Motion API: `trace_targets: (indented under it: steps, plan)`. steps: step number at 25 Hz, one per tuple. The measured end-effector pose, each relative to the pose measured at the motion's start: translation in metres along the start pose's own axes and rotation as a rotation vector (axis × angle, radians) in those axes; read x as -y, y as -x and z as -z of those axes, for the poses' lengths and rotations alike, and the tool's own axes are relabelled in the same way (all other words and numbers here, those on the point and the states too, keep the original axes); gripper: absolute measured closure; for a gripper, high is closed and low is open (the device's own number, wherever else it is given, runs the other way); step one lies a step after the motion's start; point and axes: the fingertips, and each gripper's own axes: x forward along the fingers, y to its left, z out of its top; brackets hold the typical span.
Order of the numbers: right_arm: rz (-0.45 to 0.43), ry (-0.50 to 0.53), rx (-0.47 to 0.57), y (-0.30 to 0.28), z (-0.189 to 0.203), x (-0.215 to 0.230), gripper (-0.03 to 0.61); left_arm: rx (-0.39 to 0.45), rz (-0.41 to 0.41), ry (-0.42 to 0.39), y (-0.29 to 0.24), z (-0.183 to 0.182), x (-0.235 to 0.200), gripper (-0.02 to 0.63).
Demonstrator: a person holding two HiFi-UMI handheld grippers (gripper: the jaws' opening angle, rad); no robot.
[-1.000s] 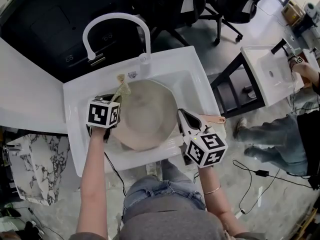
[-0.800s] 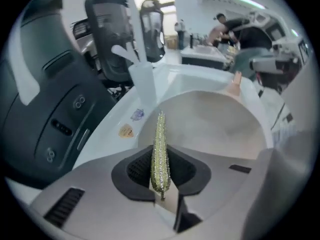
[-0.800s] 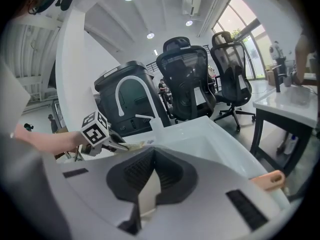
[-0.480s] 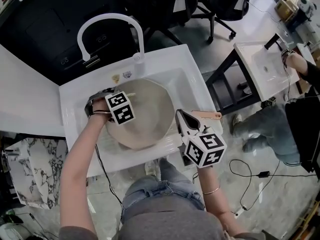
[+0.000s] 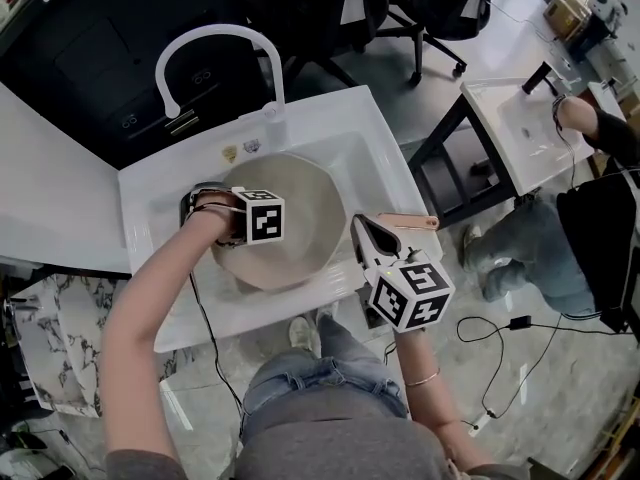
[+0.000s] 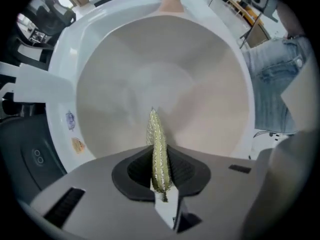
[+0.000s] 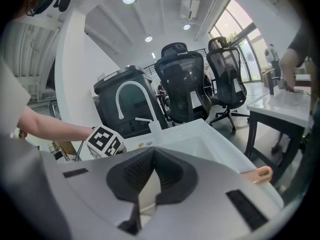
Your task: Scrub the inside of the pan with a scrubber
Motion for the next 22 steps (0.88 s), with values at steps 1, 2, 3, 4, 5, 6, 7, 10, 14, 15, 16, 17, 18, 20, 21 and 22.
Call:
trace_targets:
  steps: [1, 2, 3, 4, 5, 6, 7, 10, 14, 15, 16, 17, 18, 20, 21, 22]
  plan:
    - [0.001, 0.000, 0.003, 0.002, 0.000, -0.001, 0.568, -0.018, 0.036, -0.001, 0.000, 0.000, 0.007, 0.552]
    - [0.002, 0.000, 0.007, 0.004, 0.000, -0.002, 0.568, -0.034, 0.069, -0.002, 0.000, 0.000, 0.015, 0.552]
    - [0.003, -0.002, 0.011, 0.006, -0.001, -0.003, 0.568, -0.049, 0.100, -0.004, -0.001, -0.001, 0.021, 0.552]
    - [0.005, -0.003, 0.015, 0.008, -0.001, -0.003, 0.568, -0.061, 0.129, -0.005, -0.001, -0.001, 0.028, 0.552]
    - [0.007, -0.004, 0.020, 0.011, -0.002, -0.003, 0.568, -0.067, 0.159, -0.006, 0.000, -0.003, 0.035, 0.552]
    - [0.011, -0.006, 0.024, 0.014, -0.002, -0.003, 0.568, -0.068, 0.190, -0.008, 0.000, -0.005, 0.042, 0.552]
    - [0.015, -0.007, 0.027, 0.016, -0.002, -0.002, 0.568, -0.067, 0.223, -0.010, 0.000, -0.007, 0.049, 0.552]
    - [0.029, -0.011, 0.031, 0.024, 0.001, -0.002, 0.568, -0.046, 0.330, -0.020, 0.003, -0.015, 0.072, 0.552]
    - [0.049, -0.020, 0.036, 0.032, 0.006, 0.000, 0.568, 0.011, 0.435, -0.028, 0.008, -0.033, 0.097, 0.552]
    - [0.053, -0.023, 0.037, 0.034, 0.007, 0.000, 0.568, 0.035, 0.462, -0.023, 0.010, -0.040, 0.102, 0.552]
    - [0.055, -0.026, 0.039, 0.035, 0.008, 0.000, 0.568, 0.063, 0.494, -0.014, 0.013, -0.047, 0.106, 0.552]
    - [0.057, -0.030, 0.040, 0.037, 0.008, 0.000, 0.568, 0.095, 0.529, -0.001, 0.016, -0.056, 0.110, 0.552]
    - [0.058, -0.034, 0.041, 0.038, 0.009, 0.000, 0.568, 0.128, 0.563, 0.012, 0.020, -0.064, 0.114, 0.552]
    - [0.061, -0.037, 0.043, 0.039, 0.009, -0.001, 0.568, 0.194, 0.618, 0.042, 0.026, -0.083, 0.119, 0.552]
    - [0.064, -0.037, 0.042, 0.040, 0.009, 0.000, 0.568, 0.227, 0.637, 0.057, 0.029, -0.092, 0.120, 0.552]
    - [0.067, -0.036, 0.041, 0.041, 0.009, 0.000, 0.568, 0.260, 0.650, 0.073, 0.032, -0.101, 0.119, 0.552]
